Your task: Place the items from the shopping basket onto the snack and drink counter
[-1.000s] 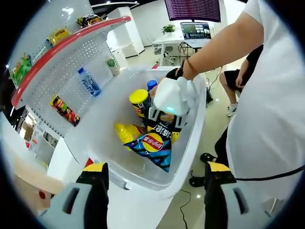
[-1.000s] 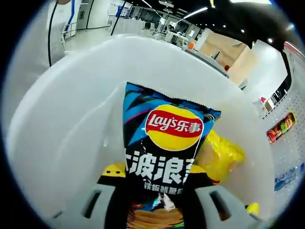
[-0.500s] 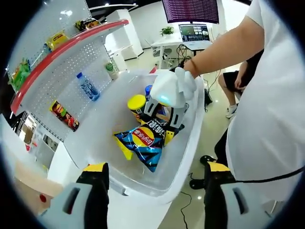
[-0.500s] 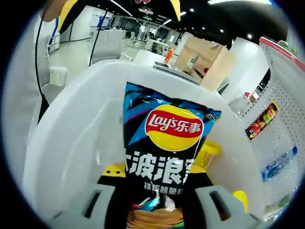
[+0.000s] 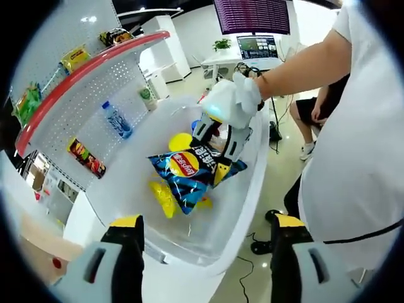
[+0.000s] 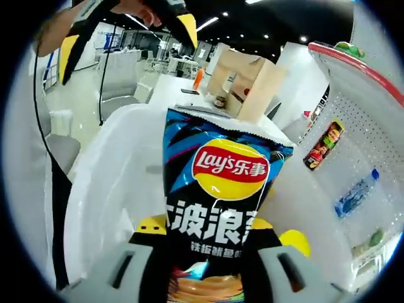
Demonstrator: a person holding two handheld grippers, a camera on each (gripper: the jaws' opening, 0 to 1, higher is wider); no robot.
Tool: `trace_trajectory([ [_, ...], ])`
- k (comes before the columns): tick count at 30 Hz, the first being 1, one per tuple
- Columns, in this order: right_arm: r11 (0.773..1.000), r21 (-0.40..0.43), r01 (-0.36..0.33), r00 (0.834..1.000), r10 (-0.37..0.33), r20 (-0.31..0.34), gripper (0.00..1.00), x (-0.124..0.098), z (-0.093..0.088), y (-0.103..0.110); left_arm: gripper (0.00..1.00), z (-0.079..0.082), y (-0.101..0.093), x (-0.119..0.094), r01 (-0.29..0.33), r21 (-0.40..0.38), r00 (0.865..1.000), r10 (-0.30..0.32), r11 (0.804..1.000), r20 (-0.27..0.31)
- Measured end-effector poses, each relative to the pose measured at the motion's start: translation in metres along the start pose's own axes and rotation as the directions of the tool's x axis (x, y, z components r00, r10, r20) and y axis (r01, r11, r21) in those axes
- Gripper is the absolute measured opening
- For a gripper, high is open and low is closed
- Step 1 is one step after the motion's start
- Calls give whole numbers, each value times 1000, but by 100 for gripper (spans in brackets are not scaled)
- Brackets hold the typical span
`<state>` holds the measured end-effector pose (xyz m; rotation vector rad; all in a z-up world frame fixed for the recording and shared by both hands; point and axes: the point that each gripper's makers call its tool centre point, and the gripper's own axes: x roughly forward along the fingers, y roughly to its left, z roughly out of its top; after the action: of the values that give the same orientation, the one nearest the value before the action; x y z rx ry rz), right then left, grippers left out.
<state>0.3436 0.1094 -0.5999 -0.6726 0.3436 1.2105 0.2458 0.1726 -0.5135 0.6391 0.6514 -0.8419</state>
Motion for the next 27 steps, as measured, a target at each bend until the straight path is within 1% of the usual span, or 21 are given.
trace_trajectory([
  [3, 999, 9, 51, 999, -51, 3, 41, -11, 5, -13, 82, 2, 0, 0, -3, -5, 1000, 3, 1000, 4],
  [4, 997, 2, 82, 997, -82, -7, 41, -15, 5, -19, 82, 6, 0, -2, -4, -6, 1000, 4, 1000, 16],
  [6, 996, 6, 86, 996, -86, -9, 41, -18, 5, -20, 82, 14, 1, -4, -9, -17, 999, 9, 1000, 42],
  [8, 994, 11, 108, 994, -108, -12, 41, -24, 5, -24, 82, 17, 3, -4, -16, -22, 999, 17, 1000, 51],
  [10, 988, -3, 154, 988, -154, -26, 41, -28, 3, -32, 82, 20, 4, -6, -16, -22, 998, 17, 1000, 56],
  [12, 984, 16, 179, 983, -179, -37, 41, -34, 2, -39, 82, 25, 3, -9, -10, -31, 997, 12, 999, 75],
  [13, 980, 40, 195, 980, -194, -37, 41, -37, 1, -42, 82, 26, 3, -9, -10, -33, 997, 13, 999, 78],
  [17, 972, 49, 228, 973, -226, -41, 41, -46, -2, -50, 81, 23, 4, -8, -20, -31, 998, 22, 999, 65],
  [18, 969, 64, 239, 971, -237, -39, 41, -50, -2, -53, 81, 23, 3, -7, -17, -27, 998, 18, 1000, 60],
  [21, 964, 79, 254, 967, -254, -9, 41, -58, 3, -57, 81, 23, 2, -8, -16, -24, 998, 18, 1000, 58],
  [23, 949, 101, 298, 954, -300, 5, 41, -68, 8, -67, 81, 23, 3, -8, -19, -26, 998, 20, 999, 57],
  [24, 945, 109, 307, 951, -310, 7, 41, -71, 9, -71, 81, 23, 3, -8, -20, -27, 998, 21, 999, 57],
  [26, 938, 126, 323, 945, -327, 9, 41, -76, 8, -77, 81, 23, 3, -8, -17, -23, 998, 19, 1000, 57],
  [27, 928, 140, 344, 938, -348, 2, 41, -81, 6, -83, 81, 24, 2, -9, -14, -22, 998, 15, 1000, 58],
])
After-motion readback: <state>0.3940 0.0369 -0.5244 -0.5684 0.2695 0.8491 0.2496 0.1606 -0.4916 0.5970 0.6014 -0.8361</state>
